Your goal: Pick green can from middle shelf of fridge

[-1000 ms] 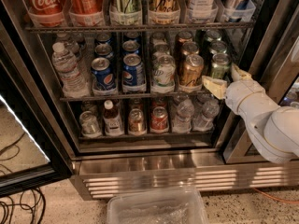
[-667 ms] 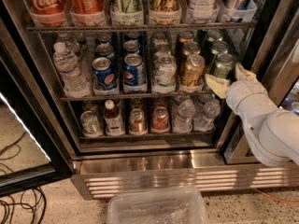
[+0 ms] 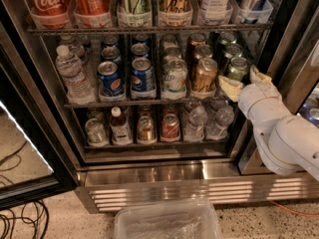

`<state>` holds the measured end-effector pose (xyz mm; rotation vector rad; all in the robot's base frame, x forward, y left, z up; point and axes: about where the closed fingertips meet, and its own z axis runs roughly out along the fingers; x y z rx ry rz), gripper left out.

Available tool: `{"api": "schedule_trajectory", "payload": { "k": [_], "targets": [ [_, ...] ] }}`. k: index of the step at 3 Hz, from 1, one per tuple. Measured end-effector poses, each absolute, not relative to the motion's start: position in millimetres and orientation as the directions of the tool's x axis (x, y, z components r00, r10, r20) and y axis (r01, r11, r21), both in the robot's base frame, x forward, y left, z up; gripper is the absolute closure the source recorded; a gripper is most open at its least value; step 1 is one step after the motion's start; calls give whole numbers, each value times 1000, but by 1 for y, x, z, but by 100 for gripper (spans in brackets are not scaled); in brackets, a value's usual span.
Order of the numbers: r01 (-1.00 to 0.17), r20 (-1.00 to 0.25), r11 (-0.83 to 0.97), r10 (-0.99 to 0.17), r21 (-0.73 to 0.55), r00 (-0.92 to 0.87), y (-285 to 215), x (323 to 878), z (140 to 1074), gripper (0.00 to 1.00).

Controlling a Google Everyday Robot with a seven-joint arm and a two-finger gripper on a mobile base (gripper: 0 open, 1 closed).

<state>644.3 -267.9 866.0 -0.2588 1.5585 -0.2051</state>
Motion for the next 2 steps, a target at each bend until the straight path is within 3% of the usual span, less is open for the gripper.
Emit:
{"api": "schedule_trajectory", "payload": {
  "k": [2],
  "targets": [
    [-21, -962, 962, -273, -273, -1, -265, 649, 862, 26]
  ]
}}
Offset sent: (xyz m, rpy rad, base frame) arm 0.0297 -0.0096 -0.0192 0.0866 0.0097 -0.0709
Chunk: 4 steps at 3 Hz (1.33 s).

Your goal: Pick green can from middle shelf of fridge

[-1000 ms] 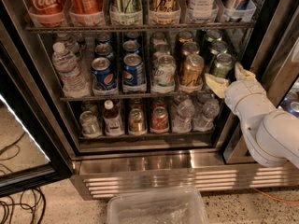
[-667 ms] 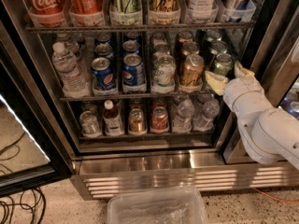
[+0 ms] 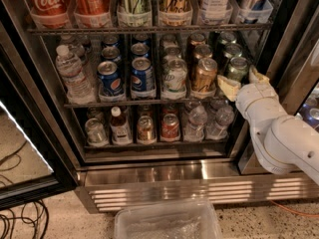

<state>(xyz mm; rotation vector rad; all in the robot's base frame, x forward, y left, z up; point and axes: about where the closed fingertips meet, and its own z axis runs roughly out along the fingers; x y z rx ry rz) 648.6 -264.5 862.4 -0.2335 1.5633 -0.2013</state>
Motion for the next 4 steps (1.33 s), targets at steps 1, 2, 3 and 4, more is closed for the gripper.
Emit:
{"api": "schedule_trajectory", "payload": {
  "k": [1, 2, 3, 4],
  "targets": [
    [-18, -964, 964, -265, -265, -6, -262, 651, 859, 26],
    [-14, -965, 965, -263, -263, -13, -260, 653, 856, 25],
    [-5, -965, 965, -263, -262, -20, -259, 655, 855, 22],
    [-4, -965, 966, -260, -260, -26, -257, 657, 852, 23]
  ]
}}
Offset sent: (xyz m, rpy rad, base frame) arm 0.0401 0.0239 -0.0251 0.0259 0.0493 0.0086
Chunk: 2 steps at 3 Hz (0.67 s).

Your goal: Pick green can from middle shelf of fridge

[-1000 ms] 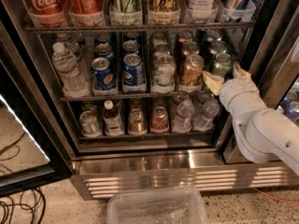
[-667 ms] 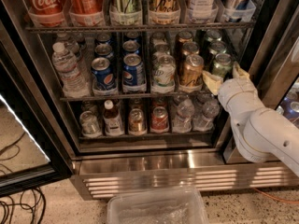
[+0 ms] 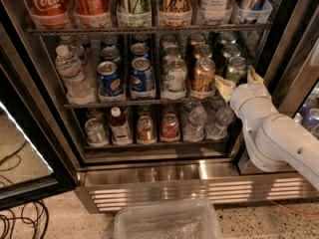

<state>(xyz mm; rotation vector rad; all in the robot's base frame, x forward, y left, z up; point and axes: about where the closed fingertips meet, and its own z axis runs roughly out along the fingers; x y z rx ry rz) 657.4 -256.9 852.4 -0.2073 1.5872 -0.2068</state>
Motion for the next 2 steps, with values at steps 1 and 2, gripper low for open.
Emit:
{"api": "schedule_trajectory", "payload": {
  "k": [1, 2],
  "targets": [
    [3, -965, 966, -259, -260, -33, -256, 660, 851, 22],
    [12, -965, 965, -260, -260, -40, -255, 663, 850, 22]
  ]
}}
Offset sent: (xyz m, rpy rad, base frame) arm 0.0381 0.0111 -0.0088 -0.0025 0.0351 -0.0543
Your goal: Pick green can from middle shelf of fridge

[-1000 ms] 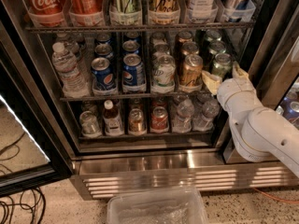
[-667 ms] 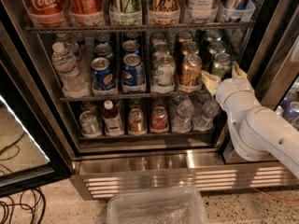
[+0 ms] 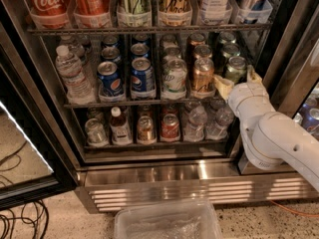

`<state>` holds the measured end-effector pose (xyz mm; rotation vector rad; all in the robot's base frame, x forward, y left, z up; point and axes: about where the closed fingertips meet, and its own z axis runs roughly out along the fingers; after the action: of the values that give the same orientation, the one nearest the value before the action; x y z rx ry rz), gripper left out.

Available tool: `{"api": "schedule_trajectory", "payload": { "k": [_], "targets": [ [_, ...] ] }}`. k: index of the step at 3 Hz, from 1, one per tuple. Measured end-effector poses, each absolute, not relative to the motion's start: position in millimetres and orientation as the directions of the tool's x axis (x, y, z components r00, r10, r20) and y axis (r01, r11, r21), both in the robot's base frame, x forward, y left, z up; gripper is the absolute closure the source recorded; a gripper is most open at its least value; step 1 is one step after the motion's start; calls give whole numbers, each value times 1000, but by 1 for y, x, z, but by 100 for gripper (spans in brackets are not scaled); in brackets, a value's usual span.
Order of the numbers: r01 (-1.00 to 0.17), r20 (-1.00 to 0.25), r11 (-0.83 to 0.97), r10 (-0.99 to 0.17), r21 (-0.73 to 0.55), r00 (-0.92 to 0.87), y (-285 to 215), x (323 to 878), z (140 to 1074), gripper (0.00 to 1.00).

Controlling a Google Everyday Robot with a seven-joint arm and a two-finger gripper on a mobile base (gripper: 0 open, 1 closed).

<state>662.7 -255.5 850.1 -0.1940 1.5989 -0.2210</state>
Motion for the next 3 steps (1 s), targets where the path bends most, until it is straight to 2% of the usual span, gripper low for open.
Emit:
{"api": "schedule_trajectory", "payload": {
  "k": [1, 3],
  "targets": [
    [13, -966, 967, -256, -256, -47, -253, 666, 849, 41],
    [13, -966, 967, -255, -256, -46, -253, 666, 849, 87]
  ]
}}
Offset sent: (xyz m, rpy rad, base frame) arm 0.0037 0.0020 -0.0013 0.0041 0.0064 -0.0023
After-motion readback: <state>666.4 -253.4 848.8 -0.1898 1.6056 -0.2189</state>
